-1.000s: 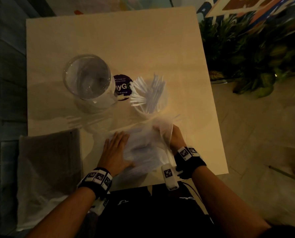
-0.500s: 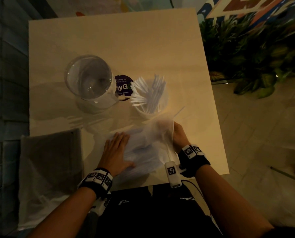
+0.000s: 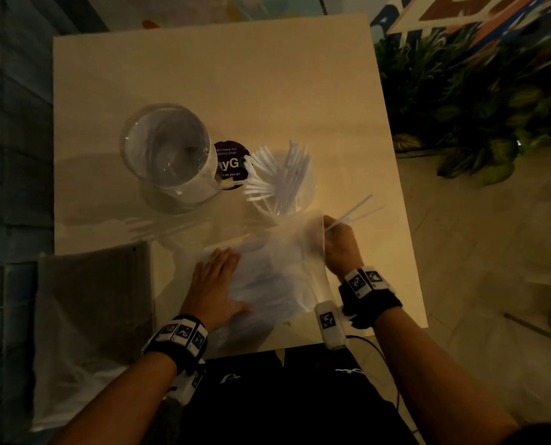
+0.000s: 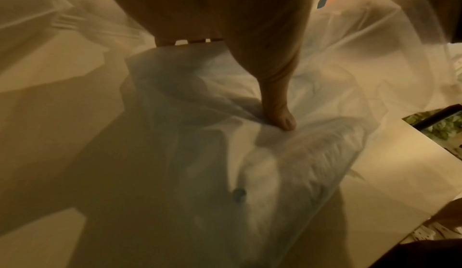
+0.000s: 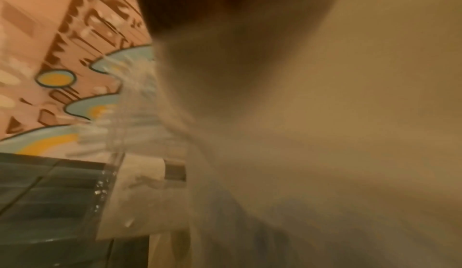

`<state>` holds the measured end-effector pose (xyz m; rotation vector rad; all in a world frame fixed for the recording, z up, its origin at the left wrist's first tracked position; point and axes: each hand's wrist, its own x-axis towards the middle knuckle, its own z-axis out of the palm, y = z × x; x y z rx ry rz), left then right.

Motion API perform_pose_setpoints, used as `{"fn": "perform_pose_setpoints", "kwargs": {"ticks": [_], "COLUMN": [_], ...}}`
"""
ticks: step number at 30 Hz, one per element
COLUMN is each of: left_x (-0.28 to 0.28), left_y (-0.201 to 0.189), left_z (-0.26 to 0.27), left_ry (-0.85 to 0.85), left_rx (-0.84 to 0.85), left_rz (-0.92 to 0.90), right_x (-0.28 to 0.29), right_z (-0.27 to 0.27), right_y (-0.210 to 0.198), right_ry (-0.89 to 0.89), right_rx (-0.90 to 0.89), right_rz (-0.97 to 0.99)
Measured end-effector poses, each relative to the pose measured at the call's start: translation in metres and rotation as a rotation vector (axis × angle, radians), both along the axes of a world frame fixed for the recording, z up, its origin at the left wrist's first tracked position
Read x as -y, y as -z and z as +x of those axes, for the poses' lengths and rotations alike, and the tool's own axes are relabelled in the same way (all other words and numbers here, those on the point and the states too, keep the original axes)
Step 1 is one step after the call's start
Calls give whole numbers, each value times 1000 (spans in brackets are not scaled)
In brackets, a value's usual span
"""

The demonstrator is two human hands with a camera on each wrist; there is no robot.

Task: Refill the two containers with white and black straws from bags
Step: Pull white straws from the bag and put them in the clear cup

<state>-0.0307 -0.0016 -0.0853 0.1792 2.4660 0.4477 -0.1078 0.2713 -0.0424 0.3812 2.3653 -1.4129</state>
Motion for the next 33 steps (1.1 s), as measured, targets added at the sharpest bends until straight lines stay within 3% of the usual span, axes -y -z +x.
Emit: {"fn": "perform_pose_setpoints", "kwargs": {"ticks": [3,6,13,17,22,28,31,33], "left_x": [2,0,-81,-132,-154,-165,-167,-164], "left_y": [1,-9,-84,-93,-71,-62,-54,-48], "left_z": [-3,-8,-38,-62,-76,-78,-83,-85], "left_ry": [-15,-16,24,-64,-23,-117,46,50], "left_rx": [21,15,-264,-214,-117,-126,-175,-154], "left_rz": [18,60,544,679,576,557,522,510], "right_x": [-14,-21,-24,-24,-26,-23,-25,-26], "right_z": [-2,-3,-6,-2,6,11,12,13], "right_y": [-16,-27,-41,-55,-68,-81,-92,-100], "right_ry": [150,143,87,87,69,-8,16,48], "right_rx": [30,29,-25,-47,-91,-126,-118,-107], "right_rz": [-101,-153,-111,-104,-86,-88,-191,-262]}}
